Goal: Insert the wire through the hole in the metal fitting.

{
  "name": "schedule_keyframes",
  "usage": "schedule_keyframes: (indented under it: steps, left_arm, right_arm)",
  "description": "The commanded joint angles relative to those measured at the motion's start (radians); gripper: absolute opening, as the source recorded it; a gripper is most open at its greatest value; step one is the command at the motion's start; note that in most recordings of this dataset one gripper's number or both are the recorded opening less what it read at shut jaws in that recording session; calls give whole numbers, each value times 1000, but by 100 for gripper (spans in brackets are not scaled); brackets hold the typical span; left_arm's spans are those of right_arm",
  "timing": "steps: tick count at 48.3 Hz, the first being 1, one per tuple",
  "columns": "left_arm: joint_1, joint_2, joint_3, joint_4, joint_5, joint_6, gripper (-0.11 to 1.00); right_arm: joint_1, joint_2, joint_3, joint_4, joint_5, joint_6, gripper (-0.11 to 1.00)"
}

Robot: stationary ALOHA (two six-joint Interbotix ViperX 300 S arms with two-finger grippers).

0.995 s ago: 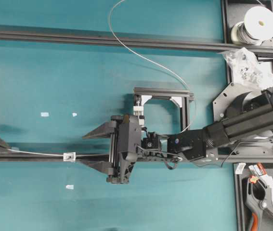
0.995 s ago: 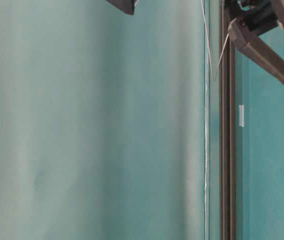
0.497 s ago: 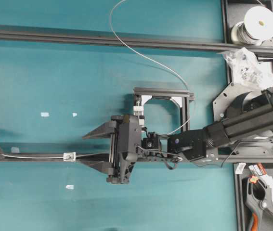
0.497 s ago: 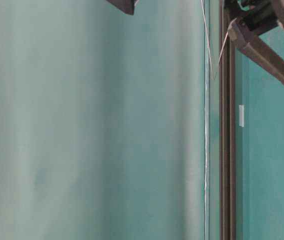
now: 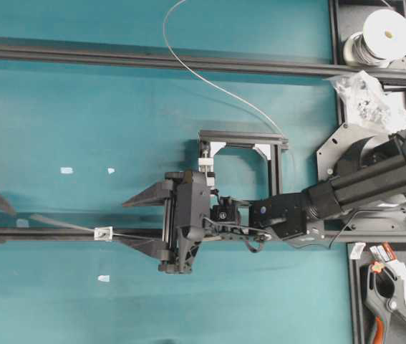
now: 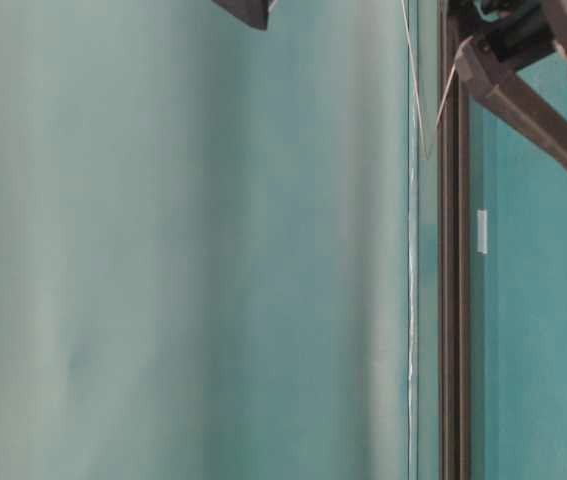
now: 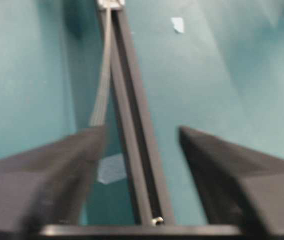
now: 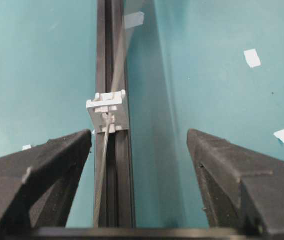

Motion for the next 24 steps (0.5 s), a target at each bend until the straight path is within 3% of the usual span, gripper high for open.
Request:
schedule_keyframes:
  steps: [1,7,24]
  left_arm:
    - [9,-6,2,0,-9,-3,33]
    - [12,-6,2,0,-8,-2,67]
    - [81,-15,-6,5,-9,12,66]
  right_arm:
    - [2,-31,-9,-2,-5,-2,87]
    - [2,-31,-9,-2,-5,-3,87]
    - [-3,-115,48,-2,-5,-32,87]
